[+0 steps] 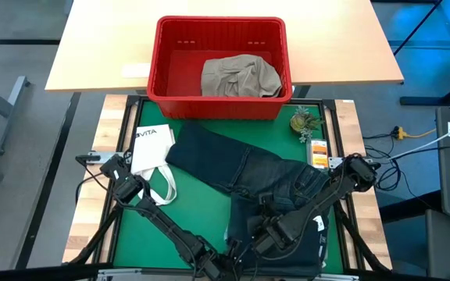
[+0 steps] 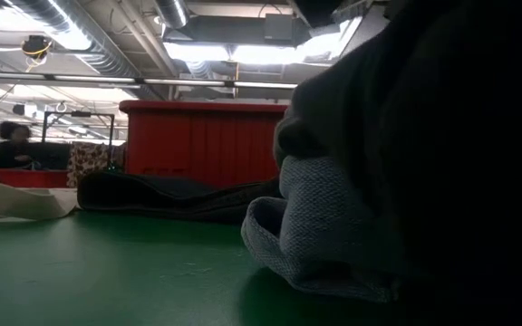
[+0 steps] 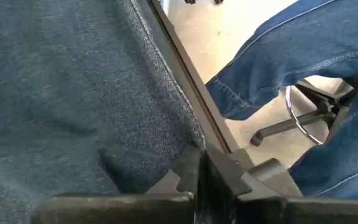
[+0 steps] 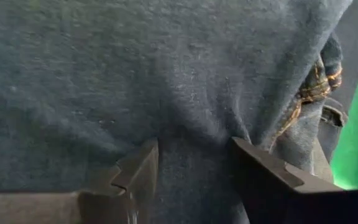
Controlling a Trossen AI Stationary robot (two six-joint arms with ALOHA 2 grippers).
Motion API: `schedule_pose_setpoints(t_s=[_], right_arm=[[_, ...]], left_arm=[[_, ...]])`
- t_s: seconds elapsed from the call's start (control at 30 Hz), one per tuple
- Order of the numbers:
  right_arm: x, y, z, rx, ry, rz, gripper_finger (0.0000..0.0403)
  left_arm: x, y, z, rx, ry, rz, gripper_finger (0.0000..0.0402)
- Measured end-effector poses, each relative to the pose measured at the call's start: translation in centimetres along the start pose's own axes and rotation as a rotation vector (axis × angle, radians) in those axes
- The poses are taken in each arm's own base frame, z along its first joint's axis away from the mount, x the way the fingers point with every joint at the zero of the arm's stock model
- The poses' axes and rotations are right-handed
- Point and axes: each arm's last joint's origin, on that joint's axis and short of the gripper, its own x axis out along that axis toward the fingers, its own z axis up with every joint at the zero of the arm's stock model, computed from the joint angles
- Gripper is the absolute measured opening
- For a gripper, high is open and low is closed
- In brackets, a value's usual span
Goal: Fold Laundry from Bin
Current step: Fold the dark blue jeans
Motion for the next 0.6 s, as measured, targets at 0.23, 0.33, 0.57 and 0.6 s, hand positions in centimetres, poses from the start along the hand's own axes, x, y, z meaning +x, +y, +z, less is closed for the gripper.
schedule_pose_setpoints(t_s=[0.23,0.33,0.57,0.6], right_arm=[[0.0,-0.2,-0.3,-0.015,0.028,-0.018,0.0198],[0.0,-0.2,-0.4,-0.021,0.038,-0.023,0.0198],[-0.1,-0.2,-0.5,-0.026,0.040,-0.024,0.0198],[-0.3,-0.1,-0.5,-0.030,0.035,-0.022,0.0198]], left_arm=[[-0.1,-0.4,0.0,0.000,-0.001,-0.014,0.0031],[-0.1,-0.5,0.0,-0.021,-0.005,-0.021,0.0031],[-0.6,-0.8,0.7,-0.075,-0.024,-0.035,0.0032],[-0.8,-0.9,1.1,-0.079,-0.041,-0.042,0.0033]])
